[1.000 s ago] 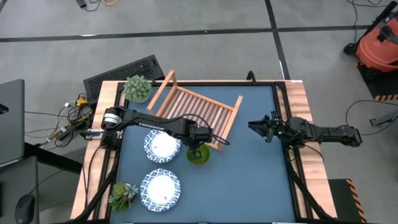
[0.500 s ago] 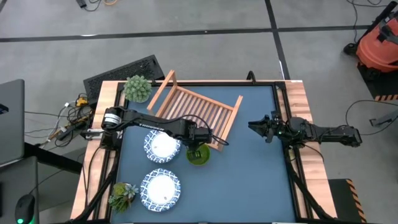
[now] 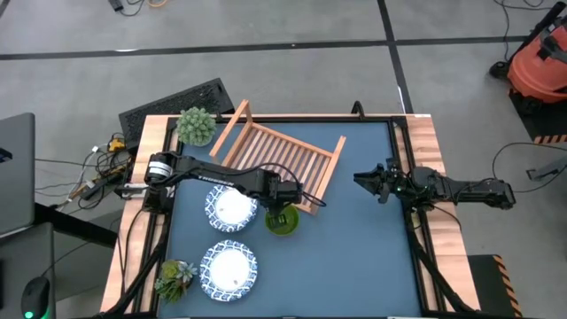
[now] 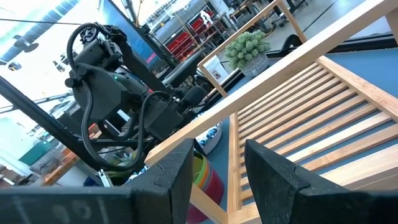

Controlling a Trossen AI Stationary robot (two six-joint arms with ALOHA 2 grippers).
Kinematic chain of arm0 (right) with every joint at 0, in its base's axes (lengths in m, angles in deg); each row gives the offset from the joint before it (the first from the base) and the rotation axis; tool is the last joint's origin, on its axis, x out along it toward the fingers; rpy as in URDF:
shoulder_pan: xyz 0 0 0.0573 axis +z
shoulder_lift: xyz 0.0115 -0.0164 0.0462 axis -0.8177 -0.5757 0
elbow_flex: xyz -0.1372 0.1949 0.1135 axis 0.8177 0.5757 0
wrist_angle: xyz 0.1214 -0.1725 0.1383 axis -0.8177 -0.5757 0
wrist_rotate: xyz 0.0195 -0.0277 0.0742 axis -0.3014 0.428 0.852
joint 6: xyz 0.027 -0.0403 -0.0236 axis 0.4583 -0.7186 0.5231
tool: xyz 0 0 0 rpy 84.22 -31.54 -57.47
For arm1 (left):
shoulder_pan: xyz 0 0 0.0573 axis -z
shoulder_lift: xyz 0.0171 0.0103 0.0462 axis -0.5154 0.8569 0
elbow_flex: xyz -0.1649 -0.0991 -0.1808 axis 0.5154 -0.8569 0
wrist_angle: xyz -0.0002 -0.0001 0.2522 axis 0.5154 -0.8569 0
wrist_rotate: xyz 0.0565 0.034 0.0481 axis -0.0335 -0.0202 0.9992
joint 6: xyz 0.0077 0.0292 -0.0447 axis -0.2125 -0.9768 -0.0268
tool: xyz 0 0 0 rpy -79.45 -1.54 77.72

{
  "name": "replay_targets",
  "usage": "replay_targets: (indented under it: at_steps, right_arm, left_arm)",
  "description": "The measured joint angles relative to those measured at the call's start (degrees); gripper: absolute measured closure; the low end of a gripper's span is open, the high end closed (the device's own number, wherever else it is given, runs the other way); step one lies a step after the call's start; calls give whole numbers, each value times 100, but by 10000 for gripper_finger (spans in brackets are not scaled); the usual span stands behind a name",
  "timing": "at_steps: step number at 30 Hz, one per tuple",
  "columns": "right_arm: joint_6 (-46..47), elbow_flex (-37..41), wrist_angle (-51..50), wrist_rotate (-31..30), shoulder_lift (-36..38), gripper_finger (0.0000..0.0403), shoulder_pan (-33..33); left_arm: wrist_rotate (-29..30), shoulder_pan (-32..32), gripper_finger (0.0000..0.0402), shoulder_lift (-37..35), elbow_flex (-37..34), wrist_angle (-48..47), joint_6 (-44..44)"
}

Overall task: Place and stack bowls onto a shelf
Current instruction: Put the small green bowl on the shelf

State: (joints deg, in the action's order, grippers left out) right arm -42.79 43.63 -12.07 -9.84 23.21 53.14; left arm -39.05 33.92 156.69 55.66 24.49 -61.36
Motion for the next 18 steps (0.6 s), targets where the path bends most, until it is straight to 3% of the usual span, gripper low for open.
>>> replay_targets:
  at_steps: [10, 18]
  right_arm:
    - [0, 0, 0, 1, 0, 232, 0]
    - [0, 0, 0, 6, 0, 232, 0]
  left_arm:
    - [-354, -7, 401, -59, 9, -179, 434]
    - [-292, -18, 401, -101, 527, -540, 530]
